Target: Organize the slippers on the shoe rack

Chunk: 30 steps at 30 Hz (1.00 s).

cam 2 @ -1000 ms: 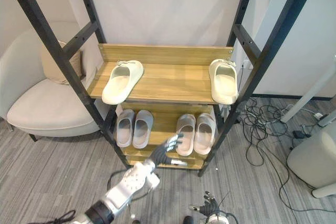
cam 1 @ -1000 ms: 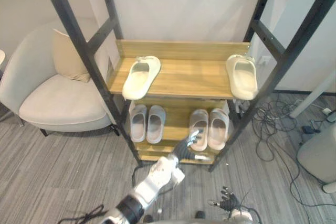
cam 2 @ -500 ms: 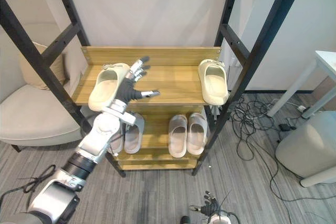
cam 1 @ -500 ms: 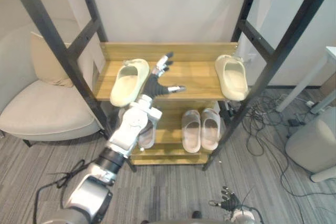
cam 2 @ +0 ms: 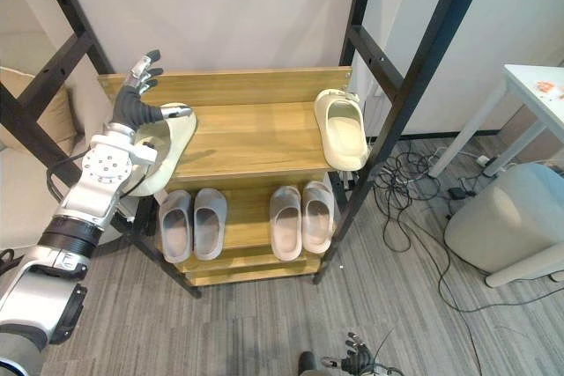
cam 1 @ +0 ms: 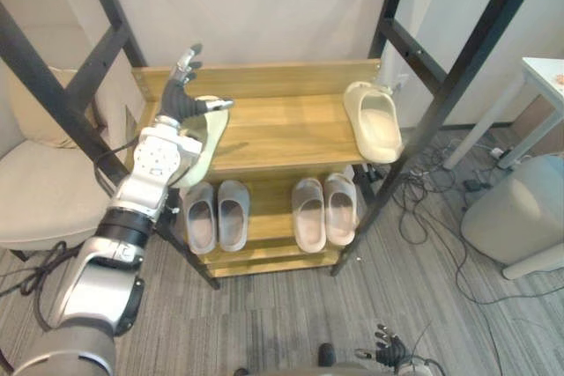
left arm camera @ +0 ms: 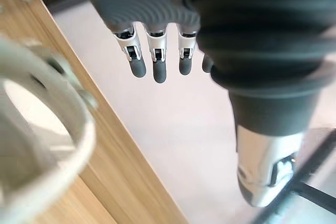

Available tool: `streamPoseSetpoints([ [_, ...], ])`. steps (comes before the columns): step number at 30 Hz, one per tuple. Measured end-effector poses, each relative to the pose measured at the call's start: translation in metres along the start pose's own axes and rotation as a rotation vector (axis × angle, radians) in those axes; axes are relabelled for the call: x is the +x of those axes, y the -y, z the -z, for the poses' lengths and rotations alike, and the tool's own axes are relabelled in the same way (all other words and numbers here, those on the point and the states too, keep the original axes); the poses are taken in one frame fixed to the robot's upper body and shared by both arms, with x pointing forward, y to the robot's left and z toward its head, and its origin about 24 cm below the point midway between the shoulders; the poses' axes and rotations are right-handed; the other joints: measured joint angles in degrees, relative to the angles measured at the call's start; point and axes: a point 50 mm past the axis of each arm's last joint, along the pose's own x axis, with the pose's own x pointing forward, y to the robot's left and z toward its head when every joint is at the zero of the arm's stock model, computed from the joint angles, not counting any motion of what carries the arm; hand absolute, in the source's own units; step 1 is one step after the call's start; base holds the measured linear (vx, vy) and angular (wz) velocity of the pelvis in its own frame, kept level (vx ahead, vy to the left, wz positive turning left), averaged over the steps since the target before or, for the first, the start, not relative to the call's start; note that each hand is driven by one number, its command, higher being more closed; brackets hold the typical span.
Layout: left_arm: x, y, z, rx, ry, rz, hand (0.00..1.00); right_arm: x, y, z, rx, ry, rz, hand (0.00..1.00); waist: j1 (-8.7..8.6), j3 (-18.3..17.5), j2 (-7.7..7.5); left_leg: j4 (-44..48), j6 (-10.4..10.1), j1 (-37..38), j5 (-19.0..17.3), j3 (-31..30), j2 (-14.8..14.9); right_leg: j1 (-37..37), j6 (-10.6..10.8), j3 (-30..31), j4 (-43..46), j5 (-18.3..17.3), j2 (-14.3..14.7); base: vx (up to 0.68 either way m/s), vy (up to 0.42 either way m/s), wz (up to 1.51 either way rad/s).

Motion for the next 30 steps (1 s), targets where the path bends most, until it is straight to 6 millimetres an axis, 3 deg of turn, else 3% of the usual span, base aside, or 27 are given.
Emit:
streamPoseSetpoints([
  [9,0.0,-0.023,0.007,0.076,-0.038,-0.038,0.0,-0.001,0.002,0.0,-0.001,0.004,0.001,0.0,0.0,1.64,0.27,1.53,0.16,-2.2,-0.51,0.99,0.08,-2.11,-0.44,1.25,0.01,0.77,0.05,-0.01,-0.018,-0.09],
  [30,-0.001,-0.045,0.007,0.24,-0.043,-0.043,0.0,0.0,0.002,-0.001,-0.023,0.007,-0.007,0.0,1.25,1.77,0.37,2.25,0.18,-2.06,-0.47,-1.44,0.11,-0.36,-0.84,-0.96,0.01,0.44,-0.05,0.0,-0.009,0.05],
])
